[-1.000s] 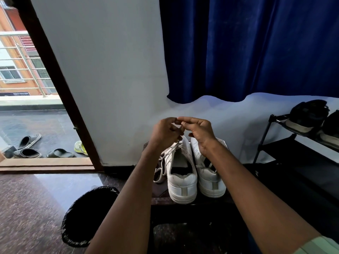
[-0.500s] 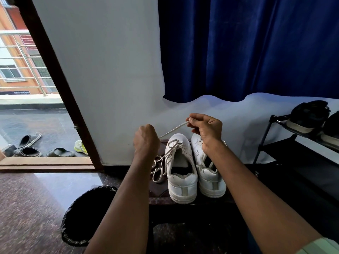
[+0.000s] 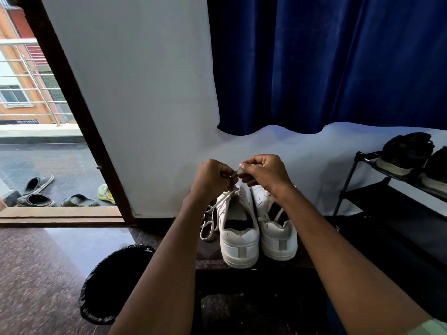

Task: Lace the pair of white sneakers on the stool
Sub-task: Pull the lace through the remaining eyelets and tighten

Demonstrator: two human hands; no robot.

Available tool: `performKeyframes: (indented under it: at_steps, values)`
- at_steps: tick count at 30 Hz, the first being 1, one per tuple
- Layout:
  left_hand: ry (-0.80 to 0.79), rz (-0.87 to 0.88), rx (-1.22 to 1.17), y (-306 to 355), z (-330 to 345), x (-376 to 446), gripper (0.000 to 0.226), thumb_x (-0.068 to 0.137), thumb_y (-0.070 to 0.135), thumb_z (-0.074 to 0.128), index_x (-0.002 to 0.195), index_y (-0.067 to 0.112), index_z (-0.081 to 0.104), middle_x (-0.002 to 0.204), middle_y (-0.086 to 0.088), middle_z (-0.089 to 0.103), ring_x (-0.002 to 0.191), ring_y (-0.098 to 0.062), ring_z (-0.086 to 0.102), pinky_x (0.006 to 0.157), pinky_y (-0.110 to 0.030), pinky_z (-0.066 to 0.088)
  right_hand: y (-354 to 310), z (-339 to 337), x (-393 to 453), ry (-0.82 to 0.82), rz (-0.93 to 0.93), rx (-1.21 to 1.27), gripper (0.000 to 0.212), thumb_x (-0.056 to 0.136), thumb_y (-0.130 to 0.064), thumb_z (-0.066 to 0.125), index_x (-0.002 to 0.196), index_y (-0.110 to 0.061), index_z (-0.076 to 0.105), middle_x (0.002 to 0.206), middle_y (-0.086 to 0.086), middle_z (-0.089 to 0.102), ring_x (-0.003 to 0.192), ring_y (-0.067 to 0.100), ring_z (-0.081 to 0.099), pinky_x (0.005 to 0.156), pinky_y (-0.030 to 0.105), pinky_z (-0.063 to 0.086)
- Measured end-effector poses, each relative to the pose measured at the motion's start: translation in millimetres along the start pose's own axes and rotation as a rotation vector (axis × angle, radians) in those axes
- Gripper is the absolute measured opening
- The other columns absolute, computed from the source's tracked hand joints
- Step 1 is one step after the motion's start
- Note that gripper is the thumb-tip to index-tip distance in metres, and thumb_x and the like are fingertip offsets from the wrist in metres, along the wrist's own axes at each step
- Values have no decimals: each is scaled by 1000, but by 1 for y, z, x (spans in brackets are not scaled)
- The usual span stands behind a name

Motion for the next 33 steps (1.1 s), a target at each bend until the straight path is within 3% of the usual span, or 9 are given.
performKeyframes:
  at_steps: [2,5,6,9,13,16,19,24,33]
  values:
    - [58,-92,-41,-12,-8,1,22,81,1,75,73,20,81,59,3,73,53,-13,72,61,-29,63,0,3,-2,-98,19,-228,12,88,-22,75,93,-11,74,81,5,78,70,19,74,68,34,63]
    - [75,-161,-162,-19,-9,1,17,88,11,75,76,20,81,62,0,74,55,-14,73,64,-28,63,12,37,-24,-462,110,-504,28,88,-26,73,105,-5,70,91,8,71,77,21,61,67,33,51]
    - [50,-145,-187,-14,-6,1,13,88,14,76,78,21,82,64,0,75,58,-15,73,65,-27,63,12,44,-30,-502,91,-603,29,87,-28,73,103,-5,70,90,8,68,80,22,60,69,32,48]
    - [-65,-36,-153,6,8,-1,13,86,12,76,84,22,84,71,3,77,63,-9,72,65,-19,58,4,39,-26,-314,9,-778,23,84,-35,72,74,-17,60,72,3,57,74,27,58,60,30,39]
    - [-117,41,81,8,15,-4,14,78,13,80,84,24,85,78,10,78,63,8,64,61,-5,43,23,19,-13,-213,158,-632,31,65,-38,62,64,-6,63,59,10,55,64,30,54,58,34,42]
    - [-164,29,168,1,18,-7,14,75,13,80,83,24,85,71,19,73,57,8,61,58,-10,43,37,10,-9,-217,247,-458,30,61,-25,66,77,-3,77,77,21,74,68,27,64,69,45,61]
    - [-149,47,183,6,15,-8,13,72,12,79,78,23,84,71,9,75,62,1,65,62,-22,51,43,10,-10,-239,302,-378,25,62,-8,67,83,0,78,78,20,72,71,24,63,68,39,56]
    - [-128,49,211,11,18,-8,11,65,13,77,70,22,82,64,7,74,65,-9,70,63,-32,57,46,9,-7,-221,299,-383,18,65,-8,67,78,-4,80,95,27,74,72,26,67,78,54,62]
    - [-118,19,226,5,21,-7,10,63,20,76,71,23,81,63,0,71,64,-16,69,60,-38,56,45,10,-8,-227,294,-406,20,64,-10,70,80,-4,79,97,26,75,76,30,72,77,55,62]
Point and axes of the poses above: each hand's wrist, its own x-axis towards the middle knuckle, its own z-axis out of the palm, y = z × x, the point moved 10 cm from there along x, towards the middle knuckle
